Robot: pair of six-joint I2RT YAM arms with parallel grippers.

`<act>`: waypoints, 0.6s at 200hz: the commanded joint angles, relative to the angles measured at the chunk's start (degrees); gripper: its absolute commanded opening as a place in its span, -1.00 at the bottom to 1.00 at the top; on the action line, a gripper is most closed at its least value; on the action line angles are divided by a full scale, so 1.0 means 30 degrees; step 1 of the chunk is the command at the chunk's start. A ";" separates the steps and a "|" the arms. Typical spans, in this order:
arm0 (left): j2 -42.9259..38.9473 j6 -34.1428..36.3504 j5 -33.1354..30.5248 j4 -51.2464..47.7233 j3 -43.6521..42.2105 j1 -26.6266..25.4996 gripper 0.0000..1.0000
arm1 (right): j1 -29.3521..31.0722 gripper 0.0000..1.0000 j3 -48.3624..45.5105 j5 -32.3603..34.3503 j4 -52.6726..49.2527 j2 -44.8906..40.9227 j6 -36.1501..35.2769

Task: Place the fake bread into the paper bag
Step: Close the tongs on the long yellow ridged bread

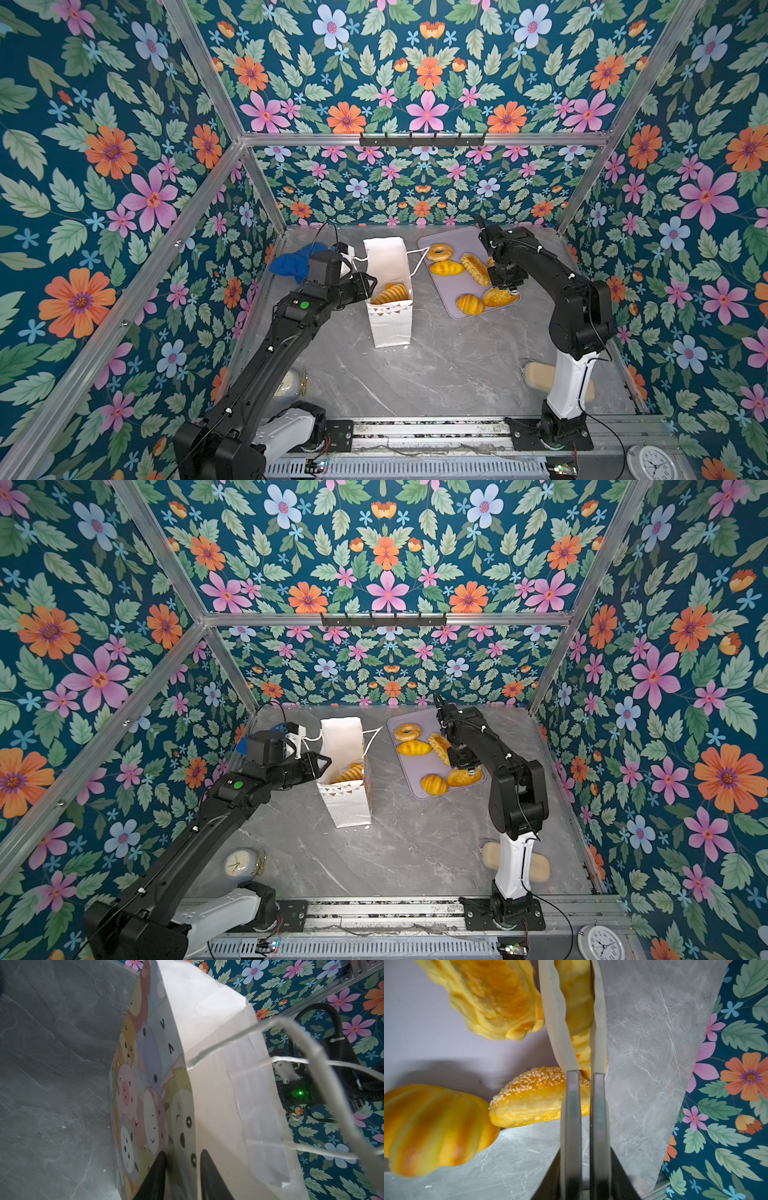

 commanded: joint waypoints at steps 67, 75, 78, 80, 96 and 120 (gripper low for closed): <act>-0.0075 0.0195 0.0051 0.0014 0.0278 -0.0005 -0.38 | 0.0021 -0.51 0.0841 0.0412 -0.0189 -0.0773 -0.0062; -0.0079 0.0195 0.0039 0.0015 0.0278 -0.0008 -0.38 | 0.0028 -0.51 0.0939 0.0485 -0.0180 -0.0835 -0.0049; -0.0075 0.0195 0.0019 0.0015 0.0278 -0.0012 -0.38 | 0.0017 -0.50 0.0952 0.0523 -0.0194 -0.0797 -0.0047; -0.0075 0.0181 0.0017 0.0015 0.0263 -0.0012 -0.38 | 0.0014 -0.51 0.0954 0.0531 -0.0194 -0.0805 -0.0047; -0.0046 0.0168 0.0022 -0.0010 0.0278 0.0005 -0.38 | 0.0029 -0.50 0.1129 0.0669 -0.0150 -0.0830 -0.0017; -0.0076 0.0166 -0.0009 -0.0042 0.0278 0.0005 -0.38 | 0.0001 -0.51 0.1421 0.0764 -0.0077 -0.0790 0.0012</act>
